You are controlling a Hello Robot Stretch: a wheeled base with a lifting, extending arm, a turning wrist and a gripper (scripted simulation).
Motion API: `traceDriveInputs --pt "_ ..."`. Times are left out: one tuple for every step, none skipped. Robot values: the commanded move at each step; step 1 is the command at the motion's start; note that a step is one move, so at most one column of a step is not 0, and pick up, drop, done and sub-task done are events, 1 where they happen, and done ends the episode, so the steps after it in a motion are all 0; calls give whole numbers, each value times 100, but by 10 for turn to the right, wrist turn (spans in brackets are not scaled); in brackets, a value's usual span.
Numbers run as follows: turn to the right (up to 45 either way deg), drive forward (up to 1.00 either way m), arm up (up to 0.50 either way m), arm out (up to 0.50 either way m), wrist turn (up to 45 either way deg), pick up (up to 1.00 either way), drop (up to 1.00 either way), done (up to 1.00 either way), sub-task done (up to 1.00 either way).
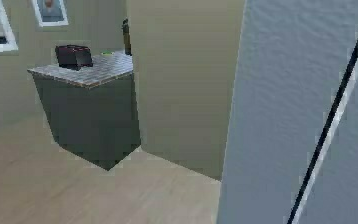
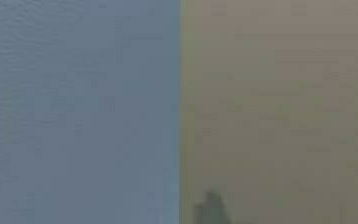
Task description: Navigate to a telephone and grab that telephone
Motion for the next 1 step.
traceDriveInputs --pt "-450 0 0 0 0 0 0 0 0"
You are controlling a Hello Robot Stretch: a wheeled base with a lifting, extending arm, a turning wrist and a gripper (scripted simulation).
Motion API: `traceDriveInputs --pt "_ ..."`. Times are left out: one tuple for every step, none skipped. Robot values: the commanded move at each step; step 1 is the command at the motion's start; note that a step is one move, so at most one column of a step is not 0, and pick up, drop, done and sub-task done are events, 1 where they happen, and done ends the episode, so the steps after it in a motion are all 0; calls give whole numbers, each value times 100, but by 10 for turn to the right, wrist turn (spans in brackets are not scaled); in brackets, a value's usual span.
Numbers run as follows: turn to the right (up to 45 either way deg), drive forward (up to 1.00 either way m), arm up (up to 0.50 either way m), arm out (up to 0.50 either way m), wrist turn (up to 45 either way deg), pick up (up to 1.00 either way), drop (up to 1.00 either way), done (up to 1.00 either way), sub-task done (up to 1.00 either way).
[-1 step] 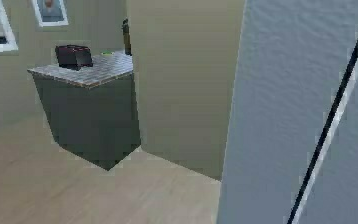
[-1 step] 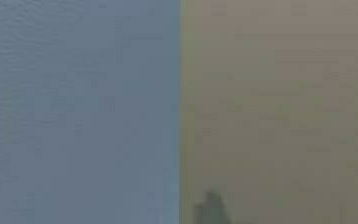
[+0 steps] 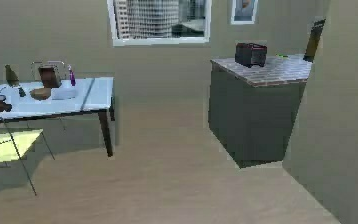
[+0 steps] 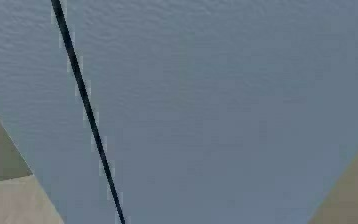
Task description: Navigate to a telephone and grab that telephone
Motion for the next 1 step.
traceDriveInputs --pt "-450 0 0 0 0 0 0 0 0"
